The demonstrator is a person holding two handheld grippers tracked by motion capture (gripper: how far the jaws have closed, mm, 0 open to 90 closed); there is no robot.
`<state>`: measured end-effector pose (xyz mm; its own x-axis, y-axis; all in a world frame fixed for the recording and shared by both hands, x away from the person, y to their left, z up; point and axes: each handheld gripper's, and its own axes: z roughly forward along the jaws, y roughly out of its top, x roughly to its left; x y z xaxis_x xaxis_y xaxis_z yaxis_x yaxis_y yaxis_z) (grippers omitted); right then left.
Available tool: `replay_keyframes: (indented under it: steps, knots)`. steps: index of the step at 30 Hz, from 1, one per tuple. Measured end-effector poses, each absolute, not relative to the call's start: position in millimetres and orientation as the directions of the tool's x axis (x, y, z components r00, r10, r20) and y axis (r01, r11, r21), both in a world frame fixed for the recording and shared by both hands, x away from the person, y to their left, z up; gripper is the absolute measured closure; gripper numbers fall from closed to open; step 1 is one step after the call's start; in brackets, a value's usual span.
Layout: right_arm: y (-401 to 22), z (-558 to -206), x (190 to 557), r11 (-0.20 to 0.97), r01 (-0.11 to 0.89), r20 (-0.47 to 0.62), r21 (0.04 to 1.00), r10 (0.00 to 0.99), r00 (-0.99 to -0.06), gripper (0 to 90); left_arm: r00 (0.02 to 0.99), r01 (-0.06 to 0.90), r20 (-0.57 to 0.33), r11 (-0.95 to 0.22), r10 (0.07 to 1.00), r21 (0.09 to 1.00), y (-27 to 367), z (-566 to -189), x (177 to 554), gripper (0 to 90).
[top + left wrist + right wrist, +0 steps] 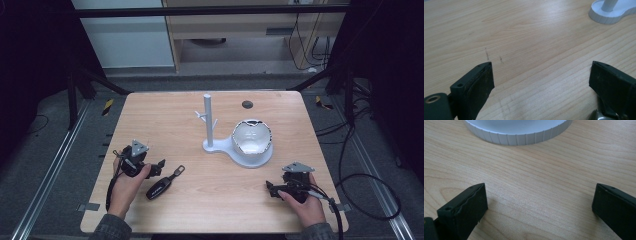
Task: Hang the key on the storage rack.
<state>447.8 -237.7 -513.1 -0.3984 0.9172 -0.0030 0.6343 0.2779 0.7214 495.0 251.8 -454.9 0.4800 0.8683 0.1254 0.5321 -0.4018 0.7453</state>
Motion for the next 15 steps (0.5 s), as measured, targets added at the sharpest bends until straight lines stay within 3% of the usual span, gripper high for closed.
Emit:
replay_keyframes:
  steps: [9,15]
  knots:
    - [-237,-513,449,0.281,0.633,-0.001,0.721,0.914,-0.405,0.4,0.582,0.632,0.095,-0.522,0.808,0.572,227,-427,496,8.5]
    - [-238,-513,446,0.278,0.635,0.005,0.721,0.914,-0.405,0.4,0.672,0.623,0.088,-0.626,0.735,0.468,207,-416,497,8.5]
